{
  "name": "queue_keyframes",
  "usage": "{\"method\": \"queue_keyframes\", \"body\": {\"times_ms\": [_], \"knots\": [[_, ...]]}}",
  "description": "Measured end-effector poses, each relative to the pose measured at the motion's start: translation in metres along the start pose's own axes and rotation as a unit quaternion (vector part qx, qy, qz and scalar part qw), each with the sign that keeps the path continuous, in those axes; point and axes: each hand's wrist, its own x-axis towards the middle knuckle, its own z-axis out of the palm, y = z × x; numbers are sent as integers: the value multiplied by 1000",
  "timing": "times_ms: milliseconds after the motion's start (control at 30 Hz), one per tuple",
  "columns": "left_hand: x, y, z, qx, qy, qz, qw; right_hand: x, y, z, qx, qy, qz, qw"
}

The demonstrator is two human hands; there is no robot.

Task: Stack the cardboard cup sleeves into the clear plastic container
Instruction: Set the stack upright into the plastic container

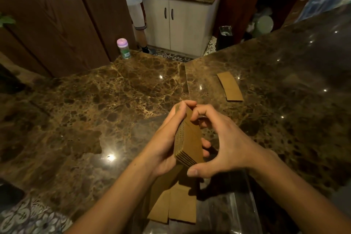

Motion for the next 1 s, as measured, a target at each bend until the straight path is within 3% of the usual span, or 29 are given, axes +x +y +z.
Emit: {"method": "queue_keyframes", "body": {"times_ms": [400,600,833,933,967,1000], "knots": [[-13,-13,8,-1,35,0,999,-16,-10,9,38,-14,31,999],[-24,-20,15,-31,14,-16,999,-27,-15,10,-46,-27,6,999],[-39,-25,31,79,74,-19,994,-45,-24,7,-44,-32,26,998],[-51,-30,17,248,138,-19,959,-62,-21,-3,-78,-34,52,995],[-59,-31,8,354,149,16,923,-68,-20,-9,-94,-41,69,992],[-68,-32,-3,489,145,70,858,-72,-20,-13,-113,-58,92,988]]}}
